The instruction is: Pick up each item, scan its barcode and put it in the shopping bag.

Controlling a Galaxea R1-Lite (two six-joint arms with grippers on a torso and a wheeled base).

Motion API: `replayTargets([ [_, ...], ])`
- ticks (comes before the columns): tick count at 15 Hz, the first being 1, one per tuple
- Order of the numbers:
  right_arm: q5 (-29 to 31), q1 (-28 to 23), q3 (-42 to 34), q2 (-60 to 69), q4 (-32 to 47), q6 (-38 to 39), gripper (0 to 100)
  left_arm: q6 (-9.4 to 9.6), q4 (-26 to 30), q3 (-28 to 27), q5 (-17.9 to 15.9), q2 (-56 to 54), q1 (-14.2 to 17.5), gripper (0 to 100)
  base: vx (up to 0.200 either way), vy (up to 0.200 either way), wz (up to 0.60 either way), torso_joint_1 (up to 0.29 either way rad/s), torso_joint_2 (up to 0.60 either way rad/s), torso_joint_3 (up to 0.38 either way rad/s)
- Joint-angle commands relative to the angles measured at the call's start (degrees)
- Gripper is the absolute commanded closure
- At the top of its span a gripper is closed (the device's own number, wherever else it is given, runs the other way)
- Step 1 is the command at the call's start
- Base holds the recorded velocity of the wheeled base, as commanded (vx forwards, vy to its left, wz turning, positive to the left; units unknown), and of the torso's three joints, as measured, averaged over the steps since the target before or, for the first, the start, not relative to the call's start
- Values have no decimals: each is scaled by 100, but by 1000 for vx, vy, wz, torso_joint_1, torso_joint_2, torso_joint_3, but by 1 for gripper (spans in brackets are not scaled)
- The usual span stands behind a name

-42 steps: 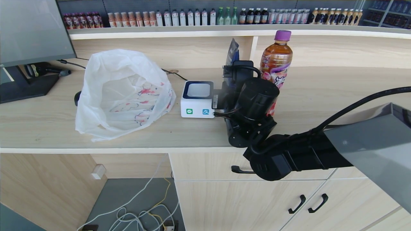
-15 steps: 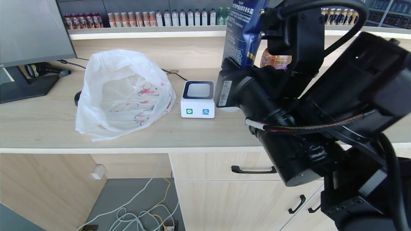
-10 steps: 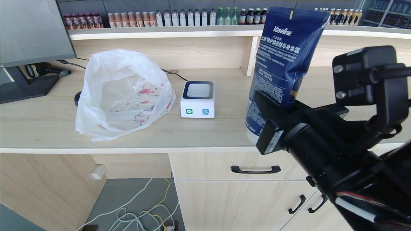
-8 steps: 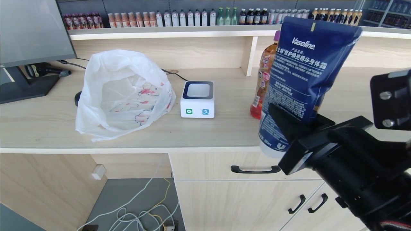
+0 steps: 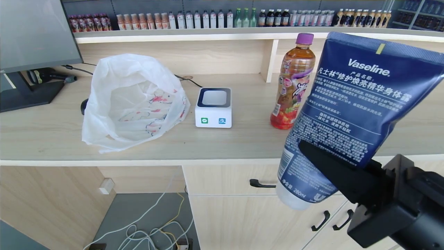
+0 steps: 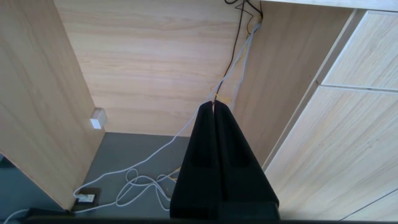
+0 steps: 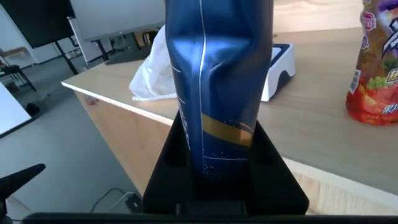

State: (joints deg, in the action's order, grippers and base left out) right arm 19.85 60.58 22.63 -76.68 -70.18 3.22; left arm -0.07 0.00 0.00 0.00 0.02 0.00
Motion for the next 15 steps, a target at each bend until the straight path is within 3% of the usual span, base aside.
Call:
replayTargets([
  [1, -77, -46, -39, 4, -13, 135, 100, -1, 0, 0, 0, -2, 0, 100, 0, 0, 0, 0, 0, 0],
  [5, -1018, -55, -144, 311, -31, 680, 100, -1, 0, 0, 0, -2, 0, 100, 0, 0, 0, 0, 0, 0],
  [10, -1088, -230, 242, 232, -224, 1946, 100, -1, 0, 0, 0, -2, 0, 100, 0, 0, 0, 0, 0, 0],
  [13, -1185, -257, 102, 241, -628, 2236, 100, -1, 0, 0, 0, -2, 0, 100, 0, 0, 0, 0, 0, 0],
  [15, -1615, -336, -118, 241, -962, 2245, 100, -1, 0, 0, 0, -2, 0, 100, 0, 0, 0, 0, 0, 0],
])
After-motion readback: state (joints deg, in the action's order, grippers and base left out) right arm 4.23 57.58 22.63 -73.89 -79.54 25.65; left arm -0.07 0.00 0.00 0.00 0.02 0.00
